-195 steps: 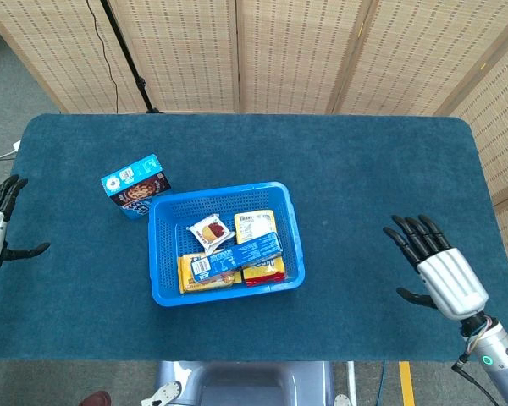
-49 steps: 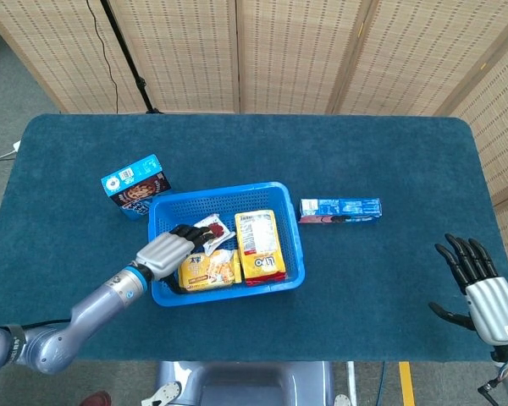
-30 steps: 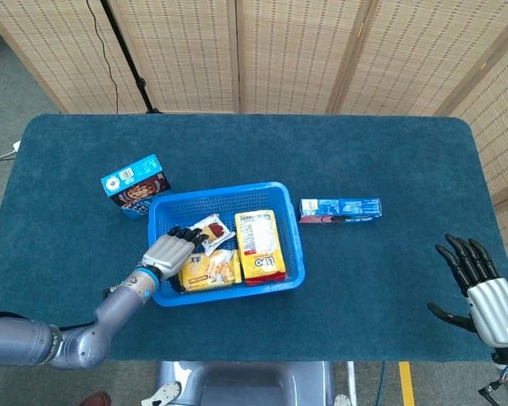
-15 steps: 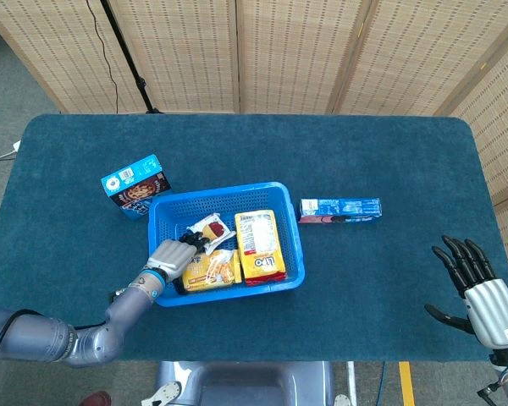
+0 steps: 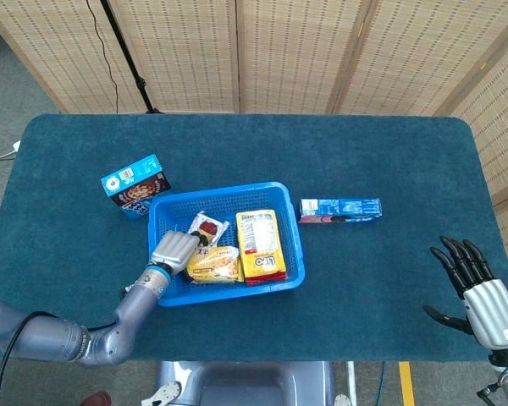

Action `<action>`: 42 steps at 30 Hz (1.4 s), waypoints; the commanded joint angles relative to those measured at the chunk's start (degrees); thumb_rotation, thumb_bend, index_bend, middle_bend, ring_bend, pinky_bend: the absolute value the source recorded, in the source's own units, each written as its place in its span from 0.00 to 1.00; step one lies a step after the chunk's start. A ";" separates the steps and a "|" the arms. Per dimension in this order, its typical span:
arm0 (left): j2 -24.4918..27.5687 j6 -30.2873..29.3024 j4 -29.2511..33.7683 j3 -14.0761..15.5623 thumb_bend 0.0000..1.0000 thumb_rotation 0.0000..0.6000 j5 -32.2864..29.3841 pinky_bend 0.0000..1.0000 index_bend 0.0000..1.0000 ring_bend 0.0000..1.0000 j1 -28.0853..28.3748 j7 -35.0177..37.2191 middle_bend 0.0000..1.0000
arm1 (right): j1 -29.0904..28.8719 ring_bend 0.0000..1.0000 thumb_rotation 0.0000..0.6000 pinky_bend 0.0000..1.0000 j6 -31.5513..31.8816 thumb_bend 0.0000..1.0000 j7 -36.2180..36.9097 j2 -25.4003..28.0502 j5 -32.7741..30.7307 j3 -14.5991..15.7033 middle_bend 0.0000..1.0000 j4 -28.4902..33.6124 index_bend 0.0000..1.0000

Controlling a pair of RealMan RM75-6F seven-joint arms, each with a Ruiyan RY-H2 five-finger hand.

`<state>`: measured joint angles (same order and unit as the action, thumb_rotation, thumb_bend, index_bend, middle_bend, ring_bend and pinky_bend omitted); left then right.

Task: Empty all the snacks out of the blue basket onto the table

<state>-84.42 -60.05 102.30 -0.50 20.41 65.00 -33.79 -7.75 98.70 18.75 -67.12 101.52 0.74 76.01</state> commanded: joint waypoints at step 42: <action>26.53 17.44 -23.81 -7.60 0.34 1.00 41.06 0.64 0.55 0.47 -30.25 62.76 0.47 | 0.60 0.00 1.00 0.00 0.62 0.00 -3.09 0.05 3.12 1.04 0.00 2.59 0.00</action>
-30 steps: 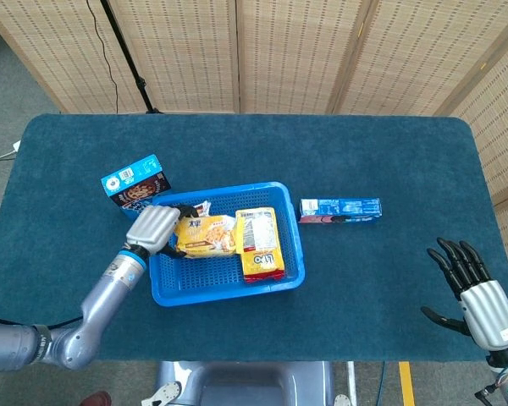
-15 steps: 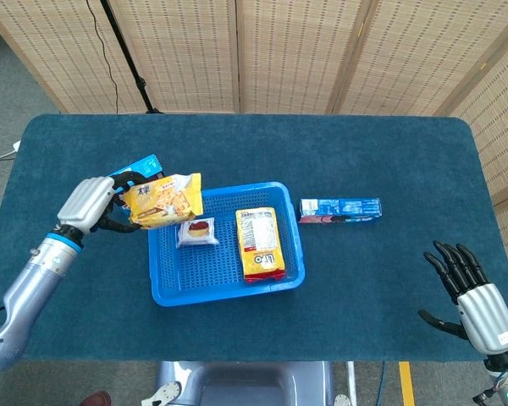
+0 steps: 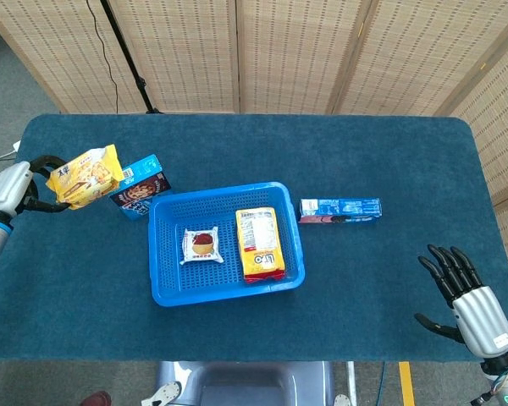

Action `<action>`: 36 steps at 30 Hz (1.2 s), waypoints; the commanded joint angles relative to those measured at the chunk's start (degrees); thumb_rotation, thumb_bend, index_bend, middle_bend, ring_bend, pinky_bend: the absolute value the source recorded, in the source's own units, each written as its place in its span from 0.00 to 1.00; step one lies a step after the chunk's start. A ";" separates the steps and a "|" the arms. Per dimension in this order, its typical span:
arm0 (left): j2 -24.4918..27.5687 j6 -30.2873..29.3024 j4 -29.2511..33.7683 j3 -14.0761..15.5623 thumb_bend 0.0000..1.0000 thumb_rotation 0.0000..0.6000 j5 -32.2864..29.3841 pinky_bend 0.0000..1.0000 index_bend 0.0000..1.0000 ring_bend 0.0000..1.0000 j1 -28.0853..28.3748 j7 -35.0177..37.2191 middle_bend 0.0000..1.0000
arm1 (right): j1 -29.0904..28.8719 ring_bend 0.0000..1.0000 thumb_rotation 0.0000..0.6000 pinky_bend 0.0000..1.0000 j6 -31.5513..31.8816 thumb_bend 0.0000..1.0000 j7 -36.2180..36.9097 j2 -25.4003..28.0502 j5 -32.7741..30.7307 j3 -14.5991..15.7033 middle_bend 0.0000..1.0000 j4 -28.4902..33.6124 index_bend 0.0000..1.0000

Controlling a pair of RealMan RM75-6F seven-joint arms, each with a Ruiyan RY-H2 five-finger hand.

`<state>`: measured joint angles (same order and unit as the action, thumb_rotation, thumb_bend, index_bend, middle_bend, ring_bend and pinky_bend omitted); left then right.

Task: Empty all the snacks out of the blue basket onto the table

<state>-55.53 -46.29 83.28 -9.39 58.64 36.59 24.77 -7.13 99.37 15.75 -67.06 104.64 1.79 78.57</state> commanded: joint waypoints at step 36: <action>-1.29 -0.77 23.96 0.88 0.06 1.00 20.84 0.00 0.00 0.00 2.57 -12.32 0.00 | -0.07 0.00 1.00 0.00 -0.42 0.00 1.28 0.33 -0.65 -0.20 0.00 -0.01 0.00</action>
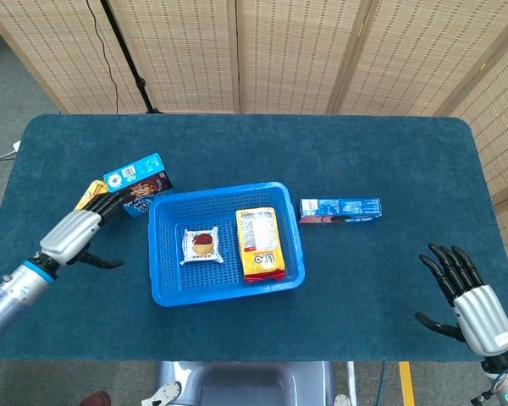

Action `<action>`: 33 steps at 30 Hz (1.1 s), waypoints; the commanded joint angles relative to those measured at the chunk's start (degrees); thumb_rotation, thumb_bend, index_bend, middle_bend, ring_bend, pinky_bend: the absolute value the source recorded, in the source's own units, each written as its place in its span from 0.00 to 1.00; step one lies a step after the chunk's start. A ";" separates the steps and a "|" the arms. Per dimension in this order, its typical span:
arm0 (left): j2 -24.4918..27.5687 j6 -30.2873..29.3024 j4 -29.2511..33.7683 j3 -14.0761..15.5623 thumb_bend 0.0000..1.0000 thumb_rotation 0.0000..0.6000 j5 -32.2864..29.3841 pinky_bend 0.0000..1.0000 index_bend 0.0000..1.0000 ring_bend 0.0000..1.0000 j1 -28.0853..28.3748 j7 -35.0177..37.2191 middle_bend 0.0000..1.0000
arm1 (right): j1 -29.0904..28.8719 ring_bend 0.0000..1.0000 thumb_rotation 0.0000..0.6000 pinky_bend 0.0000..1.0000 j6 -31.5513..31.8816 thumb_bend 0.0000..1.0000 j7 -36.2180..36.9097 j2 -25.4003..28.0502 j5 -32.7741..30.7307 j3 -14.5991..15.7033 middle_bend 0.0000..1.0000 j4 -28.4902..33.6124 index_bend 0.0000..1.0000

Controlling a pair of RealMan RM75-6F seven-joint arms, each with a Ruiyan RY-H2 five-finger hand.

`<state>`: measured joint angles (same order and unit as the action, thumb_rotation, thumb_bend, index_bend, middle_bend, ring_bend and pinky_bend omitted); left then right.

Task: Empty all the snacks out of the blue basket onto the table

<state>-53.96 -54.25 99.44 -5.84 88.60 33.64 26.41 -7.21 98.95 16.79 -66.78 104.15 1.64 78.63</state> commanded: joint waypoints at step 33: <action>-32.15 1.73 -4.42 -1.25 0.07 1.00 -62.78 0.05 0.00 0.00 25.37 -58.34 0.00 | -0.74 0.00 1.00 0.00 -2.35 0.00 3.55 0.03 -2.63 -0.74 0.00 -1.67 0.00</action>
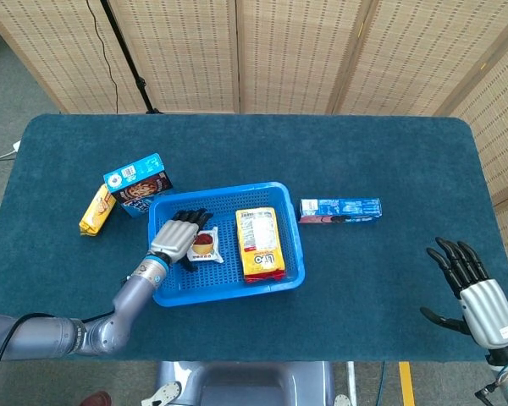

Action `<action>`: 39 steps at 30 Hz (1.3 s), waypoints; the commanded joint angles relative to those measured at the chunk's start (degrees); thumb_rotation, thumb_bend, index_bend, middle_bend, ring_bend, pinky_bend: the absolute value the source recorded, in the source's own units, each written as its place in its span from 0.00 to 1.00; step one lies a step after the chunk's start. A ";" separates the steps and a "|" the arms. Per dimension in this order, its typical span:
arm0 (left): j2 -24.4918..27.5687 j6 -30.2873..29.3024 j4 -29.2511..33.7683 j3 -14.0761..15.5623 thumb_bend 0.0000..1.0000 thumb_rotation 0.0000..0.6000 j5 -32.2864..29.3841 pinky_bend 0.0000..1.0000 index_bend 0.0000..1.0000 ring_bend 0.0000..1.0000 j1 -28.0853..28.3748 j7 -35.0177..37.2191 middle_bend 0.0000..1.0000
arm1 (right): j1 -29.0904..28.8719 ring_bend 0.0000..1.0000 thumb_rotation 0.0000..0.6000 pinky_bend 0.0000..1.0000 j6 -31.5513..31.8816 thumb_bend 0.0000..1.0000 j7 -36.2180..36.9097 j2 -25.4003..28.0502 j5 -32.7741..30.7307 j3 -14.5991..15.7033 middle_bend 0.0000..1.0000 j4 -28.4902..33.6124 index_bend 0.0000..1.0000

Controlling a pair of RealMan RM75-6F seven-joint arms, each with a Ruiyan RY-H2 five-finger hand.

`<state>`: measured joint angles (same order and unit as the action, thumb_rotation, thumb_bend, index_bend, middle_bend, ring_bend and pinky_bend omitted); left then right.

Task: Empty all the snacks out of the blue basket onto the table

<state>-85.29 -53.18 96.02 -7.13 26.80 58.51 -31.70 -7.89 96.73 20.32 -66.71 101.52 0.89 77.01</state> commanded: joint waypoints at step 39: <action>18.50 -5.43 13.24 -2.17 0.19 1.00 29.11 0.45 0.41 0.28 -15.32 23.66 0.26 | 0.00 0.00 1.00 0.00 0.11 0.00 0.72 0.12 -0.30 -0.07 0.00 0.21 0.00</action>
<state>-73.42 -58.67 105.62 -10.47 47.27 48.51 -15.33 -7.92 96.80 21.13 -66.59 101.27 0.86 77.18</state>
